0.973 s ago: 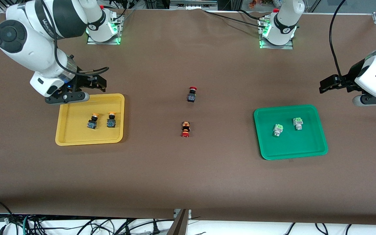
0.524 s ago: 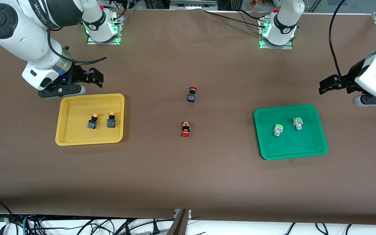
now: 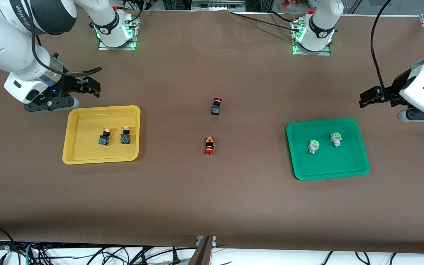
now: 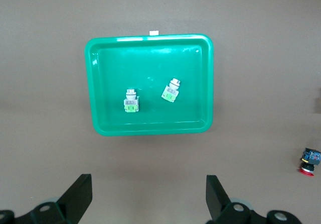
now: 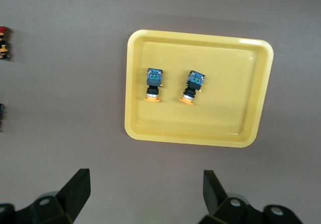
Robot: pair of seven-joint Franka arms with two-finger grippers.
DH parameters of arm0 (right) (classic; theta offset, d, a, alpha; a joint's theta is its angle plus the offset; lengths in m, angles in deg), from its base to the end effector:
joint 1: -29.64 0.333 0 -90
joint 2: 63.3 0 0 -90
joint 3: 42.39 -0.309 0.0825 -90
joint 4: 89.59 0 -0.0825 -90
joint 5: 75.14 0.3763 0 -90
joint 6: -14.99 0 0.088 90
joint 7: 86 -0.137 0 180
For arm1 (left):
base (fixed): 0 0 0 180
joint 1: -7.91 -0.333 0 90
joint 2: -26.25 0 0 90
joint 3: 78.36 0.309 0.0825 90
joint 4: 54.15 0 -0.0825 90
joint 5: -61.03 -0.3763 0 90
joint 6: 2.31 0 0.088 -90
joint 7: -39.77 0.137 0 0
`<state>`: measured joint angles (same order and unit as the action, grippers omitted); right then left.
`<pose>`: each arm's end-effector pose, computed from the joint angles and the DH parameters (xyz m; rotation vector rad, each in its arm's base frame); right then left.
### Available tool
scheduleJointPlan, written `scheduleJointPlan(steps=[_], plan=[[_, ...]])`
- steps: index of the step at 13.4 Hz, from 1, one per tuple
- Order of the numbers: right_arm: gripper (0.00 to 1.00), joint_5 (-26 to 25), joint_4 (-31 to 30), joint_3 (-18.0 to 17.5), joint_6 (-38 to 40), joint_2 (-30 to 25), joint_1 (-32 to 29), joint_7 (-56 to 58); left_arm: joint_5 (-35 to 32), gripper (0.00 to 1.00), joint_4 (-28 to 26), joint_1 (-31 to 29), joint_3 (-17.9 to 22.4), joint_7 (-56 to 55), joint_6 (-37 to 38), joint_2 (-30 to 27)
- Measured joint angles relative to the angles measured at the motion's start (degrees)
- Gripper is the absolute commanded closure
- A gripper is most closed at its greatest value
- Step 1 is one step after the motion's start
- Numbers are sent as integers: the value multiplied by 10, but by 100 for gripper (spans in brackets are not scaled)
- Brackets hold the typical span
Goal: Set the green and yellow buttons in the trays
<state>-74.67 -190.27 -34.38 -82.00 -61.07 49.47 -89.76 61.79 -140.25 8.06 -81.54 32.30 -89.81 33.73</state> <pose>0.5409 0.1152 0.4898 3.1186 0.2172 -0.1601 0.5747 -0.0335 0.5421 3.1246 0.1133 -0.1680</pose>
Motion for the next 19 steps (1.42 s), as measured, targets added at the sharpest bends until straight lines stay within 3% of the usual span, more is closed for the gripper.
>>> scheduleJointPlan(steps=[3,19], plan=[[1,-3,16,-15,0,0,-11,0,0,0,1,1,-1,0,0,0],[1,-10,90,-17,2,36,-17,-1,0,0,1,2,-3,0,0,0]])
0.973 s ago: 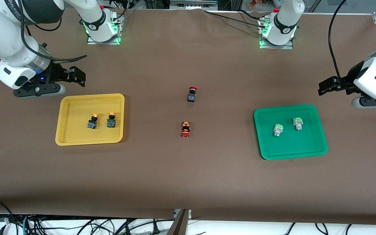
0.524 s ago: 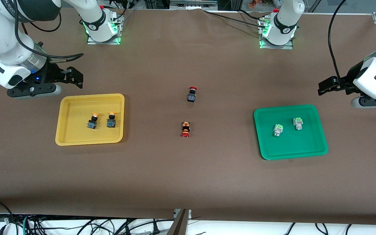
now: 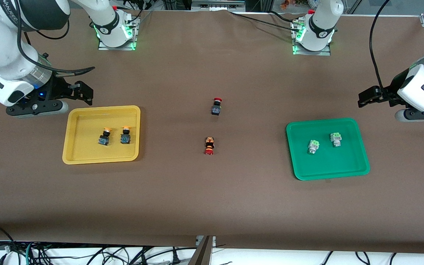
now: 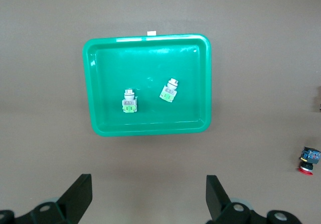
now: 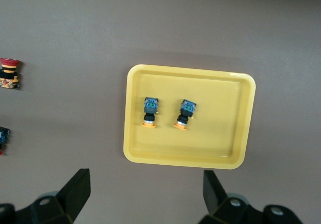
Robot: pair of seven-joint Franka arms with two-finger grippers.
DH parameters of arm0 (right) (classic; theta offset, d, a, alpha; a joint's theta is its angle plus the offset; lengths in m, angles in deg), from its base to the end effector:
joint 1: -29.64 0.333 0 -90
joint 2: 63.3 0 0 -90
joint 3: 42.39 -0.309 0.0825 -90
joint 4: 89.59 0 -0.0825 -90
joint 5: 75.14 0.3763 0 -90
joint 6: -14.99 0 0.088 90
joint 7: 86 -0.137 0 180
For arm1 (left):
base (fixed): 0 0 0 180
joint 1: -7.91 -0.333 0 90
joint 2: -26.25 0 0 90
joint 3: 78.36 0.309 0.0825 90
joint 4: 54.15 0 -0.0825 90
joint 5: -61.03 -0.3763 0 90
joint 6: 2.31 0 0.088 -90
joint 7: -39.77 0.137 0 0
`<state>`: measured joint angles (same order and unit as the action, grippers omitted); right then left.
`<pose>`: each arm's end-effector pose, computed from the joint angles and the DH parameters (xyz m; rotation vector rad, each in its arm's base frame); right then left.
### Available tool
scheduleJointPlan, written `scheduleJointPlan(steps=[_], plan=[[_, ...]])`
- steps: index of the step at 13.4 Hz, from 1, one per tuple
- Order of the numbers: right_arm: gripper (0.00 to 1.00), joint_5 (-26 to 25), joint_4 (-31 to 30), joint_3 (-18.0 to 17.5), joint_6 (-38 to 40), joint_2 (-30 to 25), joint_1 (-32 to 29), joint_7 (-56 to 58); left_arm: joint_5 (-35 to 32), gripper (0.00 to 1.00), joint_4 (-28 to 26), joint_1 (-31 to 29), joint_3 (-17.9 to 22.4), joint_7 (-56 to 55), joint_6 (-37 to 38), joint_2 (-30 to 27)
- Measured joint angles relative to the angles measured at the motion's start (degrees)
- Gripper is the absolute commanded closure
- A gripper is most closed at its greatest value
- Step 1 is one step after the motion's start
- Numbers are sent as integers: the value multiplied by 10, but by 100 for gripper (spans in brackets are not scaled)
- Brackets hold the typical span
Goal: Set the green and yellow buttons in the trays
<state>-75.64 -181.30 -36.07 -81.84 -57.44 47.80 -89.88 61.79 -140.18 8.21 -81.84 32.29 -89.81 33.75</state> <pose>0.5709 0.1211 0.5264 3.1125 0.2190 -0.0148 0.5746 -0.0379 0.5424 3.1247 0.1013 -0.1668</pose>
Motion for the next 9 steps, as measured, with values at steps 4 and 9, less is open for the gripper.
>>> scheduleJointPlan(steps=[4,9], plan=[[1,0,3,0,0,2,-1,0,0,0,0,0,0,0,0,0],[1,-1,3,0,-5,3,-1,0,0,0,0,0,0,0,0,0]])
